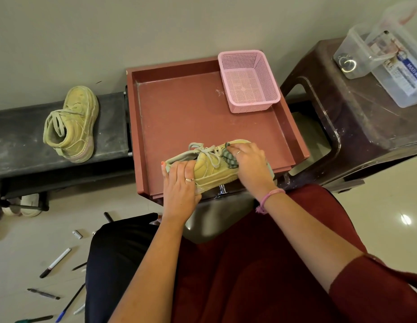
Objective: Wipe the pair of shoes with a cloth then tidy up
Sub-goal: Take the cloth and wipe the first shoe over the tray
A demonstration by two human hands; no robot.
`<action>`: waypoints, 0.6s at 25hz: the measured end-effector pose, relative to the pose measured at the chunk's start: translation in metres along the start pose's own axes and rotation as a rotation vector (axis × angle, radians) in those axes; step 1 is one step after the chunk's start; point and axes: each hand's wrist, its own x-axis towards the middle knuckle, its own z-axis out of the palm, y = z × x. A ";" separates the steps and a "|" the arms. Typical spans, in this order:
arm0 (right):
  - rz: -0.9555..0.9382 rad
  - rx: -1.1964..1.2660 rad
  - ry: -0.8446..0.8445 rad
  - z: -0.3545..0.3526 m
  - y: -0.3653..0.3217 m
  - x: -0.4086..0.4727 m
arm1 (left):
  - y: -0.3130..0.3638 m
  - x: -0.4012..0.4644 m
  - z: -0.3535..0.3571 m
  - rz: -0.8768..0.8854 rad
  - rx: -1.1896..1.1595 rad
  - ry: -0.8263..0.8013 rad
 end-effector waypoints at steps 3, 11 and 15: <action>-0.108 0.011 -0.031 -0.002 0.008 -0.009 | 0.000 -0.001 0.000 0.012 0.011 -0.011; -0.132 -0.025 0.039 0.001 0.016 -0.017 | -0.001 -0.001 0.000 0.010 0.019 -0.017; 0.022 0.012 0.068 0.000 0.008 -0.012 | -0.001 0.000 0.000 -0.003 0.015 -0.019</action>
